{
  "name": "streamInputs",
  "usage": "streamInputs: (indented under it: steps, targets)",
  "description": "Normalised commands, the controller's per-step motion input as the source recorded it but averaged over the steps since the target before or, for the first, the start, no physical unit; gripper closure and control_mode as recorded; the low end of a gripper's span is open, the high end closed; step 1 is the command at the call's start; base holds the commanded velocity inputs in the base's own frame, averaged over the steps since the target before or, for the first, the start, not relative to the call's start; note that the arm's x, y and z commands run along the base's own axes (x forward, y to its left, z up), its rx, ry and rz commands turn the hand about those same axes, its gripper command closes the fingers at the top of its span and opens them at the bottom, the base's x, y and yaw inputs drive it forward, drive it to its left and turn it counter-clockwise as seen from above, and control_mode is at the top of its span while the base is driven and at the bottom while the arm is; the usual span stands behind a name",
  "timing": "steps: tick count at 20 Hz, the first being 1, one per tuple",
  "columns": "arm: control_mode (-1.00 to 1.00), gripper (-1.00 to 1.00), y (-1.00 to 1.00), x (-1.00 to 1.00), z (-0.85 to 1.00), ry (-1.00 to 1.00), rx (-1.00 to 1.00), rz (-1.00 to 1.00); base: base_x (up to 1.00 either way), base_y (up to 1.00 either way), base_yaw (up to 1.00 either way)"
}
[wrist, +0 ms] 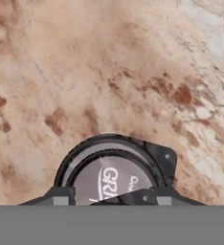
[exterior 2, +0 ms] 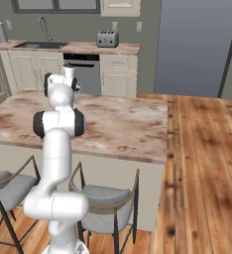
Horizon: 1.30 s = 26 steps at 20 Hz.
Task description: Stack the yogurt containers by placing the smaller containers on top of the larger containers.
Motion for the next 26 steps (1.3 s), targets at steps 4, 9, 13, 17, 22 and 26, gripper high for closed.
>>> streamInputs:
  steps: [4, 9, 13, 17, 22, 26]
  targets:
    - [-1.00, 1.00, 0.18, 0.13, 0.00, 0.00, 0.00, 0.00, 0.00, 0.00, 0.00]
    - [-1.00, 1.00, 0.06, 0.02, 0.00, 0.00, 0.00, 0.00, 0.00, 0.00, 0.00]
    - [-1.00, 1.00, 0.00, 0.00, 0.00, 0.00, 0.00, 0.00, 0.00, 0.00, 0.00]
    - [-1.00, 1.00, 0.00, 0.00, 0.00, 0.00, 0.00, 0.00, 0.00, 0.00, 0.00]
    - [-1.00, 1.00, 0.00, 0.00, -0.04, 0.00, 0.00, 0.00, 0.00, 0.00, 0.00]
    - [-1.00, 1.00, 0.01, 0.00, -0.09, 0.01, 0.00, 0.00, 0.00, 0.00, 0.00]
